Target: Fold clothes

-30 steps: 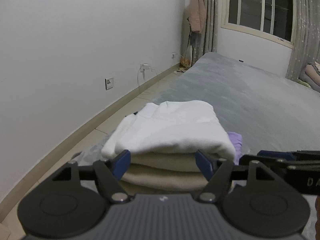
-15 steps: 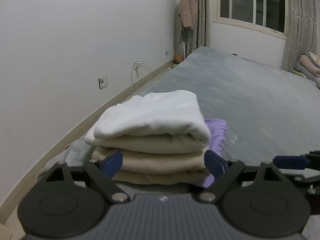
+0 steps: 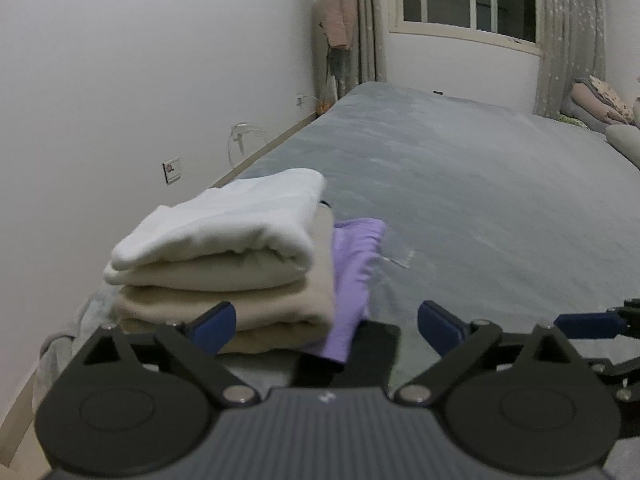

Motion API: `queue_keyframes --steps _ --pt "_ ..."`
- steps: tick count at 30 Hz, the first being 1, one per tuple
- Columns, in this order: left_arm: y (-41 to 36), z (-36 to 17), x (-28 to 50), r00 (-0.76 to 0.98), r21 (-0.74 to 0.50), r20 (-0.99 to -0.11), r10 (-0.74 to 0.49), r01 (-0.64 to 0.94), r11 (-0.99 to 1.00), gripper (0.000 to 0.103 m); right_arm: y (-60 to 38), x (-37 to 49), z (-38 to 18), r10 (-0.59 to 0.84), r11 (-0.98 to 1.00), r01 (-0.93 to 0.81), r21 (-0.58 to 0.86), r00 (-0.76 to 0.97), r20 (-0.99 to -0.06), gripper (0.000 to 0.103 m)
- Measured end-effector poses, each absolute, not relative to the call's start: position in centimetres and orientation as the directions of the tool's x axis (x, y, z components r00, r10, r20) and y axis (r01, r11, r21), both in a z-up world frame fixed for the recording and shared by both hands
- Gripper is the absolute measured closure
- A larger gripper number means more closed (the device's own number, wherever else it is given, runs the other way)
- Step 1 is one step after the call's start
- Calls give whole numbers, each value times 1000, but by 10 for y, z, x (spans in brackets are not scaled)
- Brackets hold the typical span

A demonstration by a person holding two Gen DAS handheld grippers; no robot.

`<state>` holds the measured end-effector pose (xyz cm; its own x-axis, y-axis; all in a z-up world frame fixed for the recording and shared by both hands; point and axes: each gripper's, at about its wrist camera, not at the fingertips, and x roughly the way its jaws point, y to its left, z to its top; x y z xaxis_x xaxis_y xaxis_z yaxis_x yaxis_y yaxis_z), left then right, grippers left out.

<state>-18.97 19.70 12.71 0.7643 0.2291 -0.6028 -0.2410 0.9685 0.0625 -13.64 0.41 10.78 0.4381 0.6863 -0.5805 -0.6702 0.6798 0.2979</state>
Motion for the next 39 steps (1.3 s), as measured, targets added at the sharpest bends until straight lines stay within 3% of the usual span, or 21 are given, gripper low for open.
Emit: queue_keyframes --steps 13,21,39 --pt "156 118 -170 750 106 -620 232 -213 971 0 -35 -126 96 661 700 -660 272 455 -597 11" --pt "130 103 -141 745 173 -621 244 -173 970 0 -56 -108 87 620 756 -585 294 495 -609 7" --pt "105 71 -95 730 207 -640 242 -140 968 0 -65 -90 65 457 864 -482 148 626 -632 5"
